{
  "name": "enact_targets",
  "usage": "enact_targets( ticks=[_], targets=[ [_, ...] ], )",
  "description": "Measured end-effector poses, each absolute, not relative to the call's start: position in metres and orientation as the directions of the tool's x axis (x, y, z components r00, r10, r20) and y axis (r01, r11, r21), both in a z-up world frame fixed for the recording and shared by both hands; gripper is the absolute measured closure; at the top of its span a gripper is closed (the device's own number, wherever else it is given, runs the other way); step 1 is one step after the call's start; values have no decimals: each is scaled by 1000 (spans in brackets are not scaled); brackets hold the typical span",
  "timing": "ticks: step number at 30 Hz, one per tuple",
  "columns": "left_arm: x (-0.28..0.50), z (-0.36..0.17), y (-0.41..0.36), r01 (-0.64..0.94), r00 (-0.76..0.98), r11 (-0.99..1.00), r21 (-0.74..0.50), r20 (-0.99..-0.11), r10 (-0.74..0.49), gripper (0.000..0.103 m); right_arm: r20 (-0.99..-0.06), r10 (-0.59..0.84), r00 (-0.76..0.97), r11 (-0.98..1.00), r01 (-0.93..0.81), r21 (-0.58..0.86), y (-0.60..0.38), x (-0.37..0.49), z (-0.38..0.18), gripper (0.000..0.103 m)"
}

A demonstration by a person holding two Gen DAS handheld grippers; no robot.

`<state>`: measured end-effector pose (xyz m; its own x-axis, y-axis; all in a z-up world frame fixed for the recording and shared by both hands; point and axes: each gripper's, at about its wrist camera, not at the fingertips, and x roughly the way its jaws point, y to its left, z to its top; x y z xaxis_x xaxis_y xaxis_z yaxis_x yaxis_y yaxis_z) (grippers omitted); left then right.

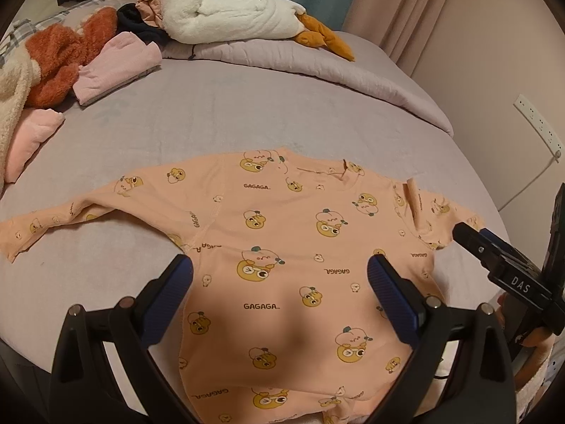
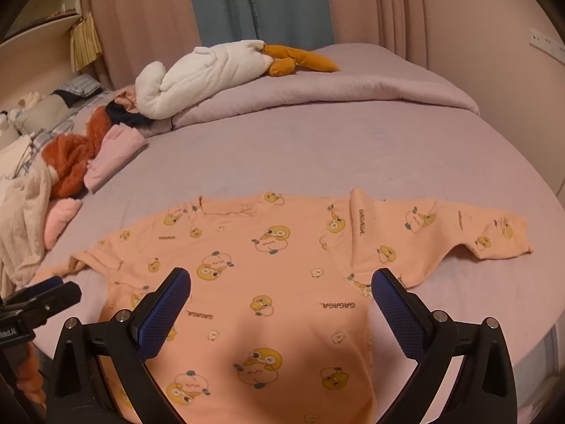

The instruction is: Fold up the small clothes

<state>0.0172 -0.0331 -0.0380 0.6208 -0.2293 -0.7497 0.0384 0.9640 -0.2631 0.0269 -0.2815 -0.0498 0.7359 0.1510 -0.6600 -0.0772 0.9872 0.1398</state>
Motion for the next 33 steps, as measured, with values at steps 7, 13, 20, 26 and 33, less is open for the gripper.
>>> enact_targets(
  ticks=[7,13,20,26,33],
  targets=[
    [12,-38,-30,6,633,967,-253,-748,-200,4,-656,150,740,985,-54,164,-291,24,-50,1],
    [11,-36,-30,5,637,967,-254,-744,-199,4,-661,141,737,985,-37,168,-294,23,-50,3],
    [12,-36,-30,1,638,966,-258,-744,-199,5,-655,136,743,985,-31,170,-296,23,-48,3],
    [14,-44,-35,4,618,969,-247,-761,-197,12,-646,159,746,972,-4,235,-319,28,-51,8],
    [23,-62,-43,-1,589,971,-240,-785,-193,24,-641,136,756,915,153,374,-400,40,-63,22]
  ],
)
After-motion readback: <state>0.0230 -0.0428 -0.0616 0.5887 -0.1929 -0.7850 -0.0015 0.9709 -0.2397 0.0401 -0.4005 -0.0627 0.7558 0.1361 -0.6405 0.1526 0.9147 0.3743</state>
